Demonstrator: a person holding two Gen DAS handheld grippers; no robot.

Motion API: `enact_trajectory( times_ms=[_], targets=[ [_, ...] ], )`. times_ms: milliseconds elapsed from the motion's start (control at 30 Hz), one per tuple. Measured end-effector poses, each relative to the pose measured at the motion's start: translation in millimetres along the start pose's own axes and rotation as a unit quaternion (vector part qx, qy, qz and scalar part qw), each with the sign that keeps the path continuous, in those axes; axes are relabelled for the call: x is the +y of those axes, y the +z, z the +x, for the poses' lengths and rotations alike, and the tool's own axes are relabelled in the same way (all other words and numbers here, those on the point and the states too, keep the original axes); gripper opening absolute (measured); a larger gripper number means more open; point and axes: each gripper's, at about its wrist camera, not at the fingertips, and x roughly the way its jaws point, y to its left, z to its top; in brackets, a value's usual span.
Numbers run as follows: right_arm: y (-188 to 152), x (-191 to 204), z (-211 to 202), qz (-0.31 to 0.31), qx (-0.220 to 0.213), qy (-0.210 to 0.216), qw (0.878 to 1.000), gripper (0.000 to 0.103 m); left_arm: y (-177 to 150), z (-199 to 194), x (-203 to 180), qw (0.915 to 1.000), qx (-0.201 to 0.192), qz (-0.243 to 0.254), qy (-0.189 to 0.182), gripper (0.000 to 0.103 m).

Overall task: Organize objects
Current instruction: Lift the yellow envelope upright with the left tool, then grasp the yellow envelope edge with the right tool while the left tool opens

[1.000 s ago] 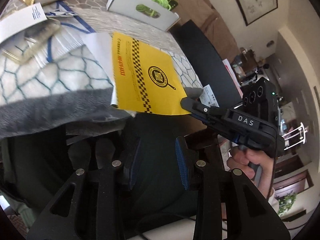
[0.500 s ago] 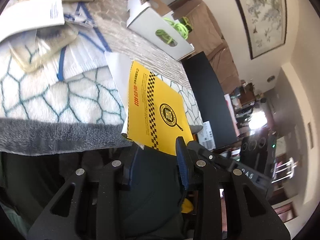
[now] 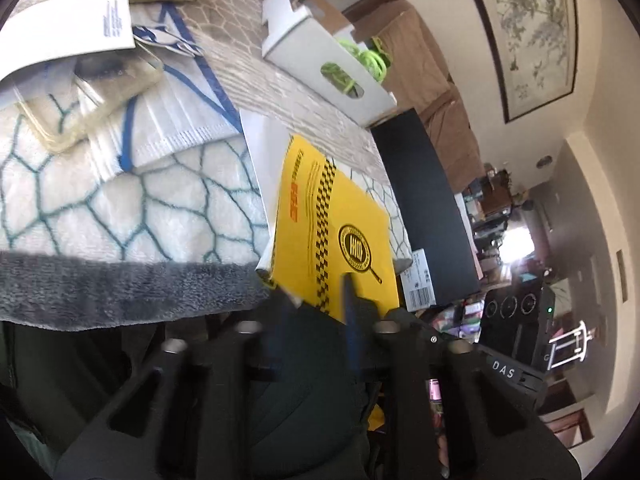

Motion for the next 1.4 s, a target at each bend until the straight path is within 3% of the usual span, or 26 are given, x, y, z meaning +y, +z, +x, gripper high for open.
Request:
enact_trajectory(
  times_ms=[133, 300, 600, 767, 867, 1133, 1267, 1300, 1333, 1367, 1400],
  targets=[
    [-0.4, -2.6, 2.8, 0.007, 0.003, -0.001, 1.0, 0.007, -4.8, -2.4, -2.5, 0.9999, -0.003, 0.011, 0.007, 0.004],
    [0.2, 1.8, 1.3, 0.005, -0.003, 0.002, 1.0, 0.007, -10.0, -15.1, -18.2, 0.9978, -0.037, 0.053, 0.016, 0.002],
    [3.3, 23.9, -14.3, -0.037, -0.036, -0.026, 0.998, 0.007, -16.3, -29.8, -49.0, 0.9885, -0.073, 0.127, 0.039, 0.002],
    [5.3, 30.8, -18.3, -0.053, -0.05, -0.05, 0.996, 0.006, -18.3, -41.7, -60.4, 0.9789, -0.096, 0.167, 0.07, 0.0],
    [9.9, 30.3, -21.3, -0.042, -0.055, -0.018, 0.997, 0.006, -14.7, -44.7, -60.4, 0.9797, -0.095, 0.164, 0.066, 0.0],
    [14.2, 40.7, -18.7, -0.055, -0.052, -0.018, 0.997, 0.006, -8.4, -50.6, -55.8, 0.9833, -0.095, 0.147, 0.051, 0.0],
    [10.8, 31.6, -7.9, -0.022, -0.031, 0.028, 0.999, 0.007, -1.7, -53.1, -43.1, 0.9888, -0.097, 0.107, 0.039, 0.0],
    [9.3, 27.0, -4.3, -0.005, -0.027, 0.04, 0.999, 0.009, -0.4, -53.1, -38.9, 0.9899, -0.099, 0.093, 0.04, 0.0],
    [6.4, 19.9, 1.6, 0.021, -0.02, 0.052, 0.998, 0.021, 0.6, -52.6, -33.3, 0.9911, -0.102, 0.076, 0.041, 0.0],
    [4.1, 14.9, 5.0, 0.041, -0.016, 0.059, 0.997, 0.04, 0.8, -51.9, -29.0, 0.9918, -0.103, 0.063, 0.042, 0.0],
    [0.9, 8.0, 9.6, 0.067, -0.015, 0.067, 0.995, 0.048, 1.5, -50.6, -26.2, 0.9921, -0.104, 0.056, 0.043, 0.0]
  ],
)
